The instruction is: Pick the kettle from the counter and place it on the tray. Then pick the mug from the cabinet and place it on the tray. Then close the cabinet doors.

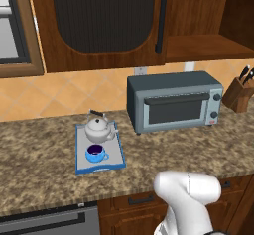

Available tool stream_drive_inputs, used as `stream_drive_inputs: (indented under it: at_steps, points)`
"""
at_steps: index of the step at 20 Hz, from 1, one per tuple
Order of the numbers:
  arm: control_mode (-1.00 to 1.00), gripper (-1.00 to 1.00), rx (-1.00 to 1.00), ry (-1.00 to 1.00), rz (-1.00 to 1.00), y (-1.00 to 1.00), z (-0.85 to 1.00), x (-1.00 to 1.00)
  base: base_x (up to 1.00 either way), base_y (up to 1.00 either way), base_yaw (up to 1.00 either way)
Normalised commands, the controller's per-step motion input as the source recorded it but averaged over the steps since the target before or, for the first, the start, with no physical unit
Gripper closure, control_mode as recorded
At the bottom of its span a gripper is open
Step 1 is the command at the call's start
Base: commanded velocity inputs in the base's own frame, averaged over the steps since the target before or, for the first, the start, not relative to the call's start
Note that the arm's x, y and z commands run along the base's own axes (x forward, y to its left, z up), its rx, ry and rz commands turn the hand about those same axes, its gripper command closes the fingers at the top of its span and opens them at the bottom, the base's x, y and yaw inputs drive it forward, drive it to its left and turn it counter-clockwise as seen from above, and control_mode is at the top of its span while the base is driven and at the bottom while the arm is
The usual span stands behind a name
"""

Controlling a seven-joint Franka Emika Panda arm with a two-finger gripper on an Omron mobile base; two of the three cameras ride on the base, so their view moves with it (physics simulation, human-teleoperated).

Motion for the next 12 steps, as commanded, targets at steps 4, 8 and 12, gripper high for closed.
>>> stream_drive_inputs:
  at_steps: [4, 8, 12]
  points:
    - [-1.00, 1.00, 0.21, -0.14, 0.00, -0.30, 0.12, 0.00, 0.00, 0.00, 0.00]
    - [-1.00, 1.00, 0.24, -0.05, 0.00, -0.30, 0.02, 0.01, 0.00, 0.00, 0.00]
    - [-1.00, 1.00, 0.23, -0.07, 0.00, -0.27, 0.00, 0.04, 0.00, 0.00, 0.00]
